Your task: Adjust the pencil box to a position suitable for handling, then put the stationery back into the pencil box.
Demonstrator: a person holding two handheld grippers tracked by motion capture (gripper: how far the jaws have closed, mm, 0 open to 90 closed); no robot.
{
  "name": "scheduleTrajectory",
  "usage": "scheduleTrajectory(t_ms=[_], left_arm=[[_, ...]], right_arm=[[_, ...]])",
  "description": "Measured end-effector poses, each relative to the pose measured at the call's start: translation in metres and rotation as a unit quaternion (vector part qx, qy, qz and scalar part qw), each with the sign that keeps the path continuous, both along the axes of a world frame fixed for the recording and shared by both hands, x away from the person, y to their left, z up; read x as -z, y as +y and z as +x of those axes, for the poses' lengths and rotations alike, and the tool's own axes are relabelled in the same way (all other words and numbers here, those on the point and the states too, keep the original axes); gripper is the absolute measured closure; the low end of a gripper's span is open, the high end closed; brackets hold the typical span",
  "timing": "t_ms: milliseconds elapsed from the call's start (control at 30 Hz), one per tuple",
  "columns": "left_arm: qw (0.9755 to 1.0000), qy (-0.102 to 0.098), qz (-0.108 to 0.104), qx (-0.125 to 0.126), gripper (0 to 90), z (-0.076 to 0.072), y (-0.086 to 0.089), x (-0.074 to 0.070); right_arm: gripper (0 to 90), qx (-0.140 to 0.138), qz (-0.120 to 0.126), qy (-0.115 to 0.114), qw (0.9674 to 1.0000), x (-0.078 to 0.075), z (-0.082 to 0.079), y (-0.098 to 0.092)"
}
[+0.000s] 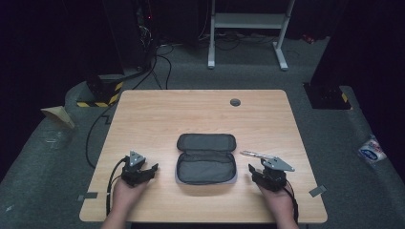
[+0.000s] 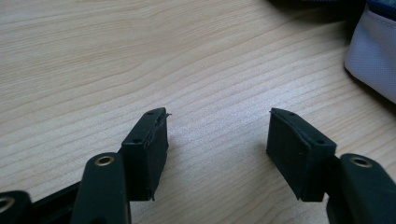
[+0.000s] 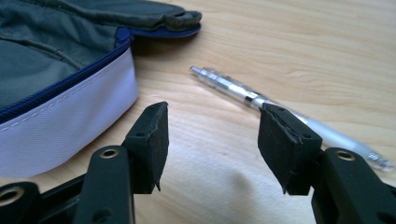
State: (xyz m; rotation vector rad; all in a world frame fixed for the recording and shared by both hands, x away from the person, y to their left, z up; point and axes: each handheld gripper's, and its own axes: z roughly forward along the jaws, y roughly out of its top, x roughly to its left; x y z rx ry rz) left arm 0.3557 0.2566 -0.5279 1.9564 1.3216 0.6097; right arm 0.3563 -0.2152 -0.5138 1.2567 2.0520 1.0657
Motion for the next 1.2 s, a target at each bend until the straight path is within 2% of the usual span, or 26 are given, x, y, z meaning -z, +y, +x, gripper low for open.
scheduleTrajectory(t_ms=[233, 500, 633, 700, 833, 867, 1033, 1200], left_arm=[[1.0, 0.001, 0.001, -0.004, 36.3, 0.0, -0.001, 0.0], [1.0, 0.0, 0.002, -0.006, 35.5, -0.002, -0.001, 0.0], [1.0, 0.0, 0.002, -0.006, 35.3, -0.003, -0.001, 0.0], [1.0, 0.001, 0.003, -0.008, 35.3, -0.005, -0.001, 0.0], [1.0, 0.0, 0.003, -0.008, 35.3, -0.005, 0.0, 0.0], [0.9999, 0.0, 0.005, -0.009, 35.2, -0.005, 0.0, 0.0], [0.9999, 0.0, 0.005, -0.011, 35.3, -0.005, -0.001, 0.0], [0.9999, 0.0, 0.005, -0.011, 35.3, -0.005, -0.001, 0.0]], right_arm=[[41.0, 0.009, -0.008, -0.008, 0.9999, -0.005, 0.01, -0.007], [41.1, 0.021, 0.0, -0.012, 0.9997, -0.007, 0.022, -0.015], [43.7, 0.034, -0.006, 0.017, 0.9993, -0.007, 0.036, -0.024], [44.0, 0.037, -0.004, 0.018, 0.9992, -0.007, 0.038, -0.025], [44.5, 0.043, -0.021, 0.013, 0.9988, -0.008, 0.046, -0.034], [45.1, 0.046, -0.027, 0.026, 0.9982, -0.007, 0.05, -0.039], [46.2, 0.042, -0.021, 0.046, 0.9978, -0.002, 0.055, -0.048], [47.2, 0.034, -0.024, 0.063, 0.9971, 0.003, 0.058, -0.048]])
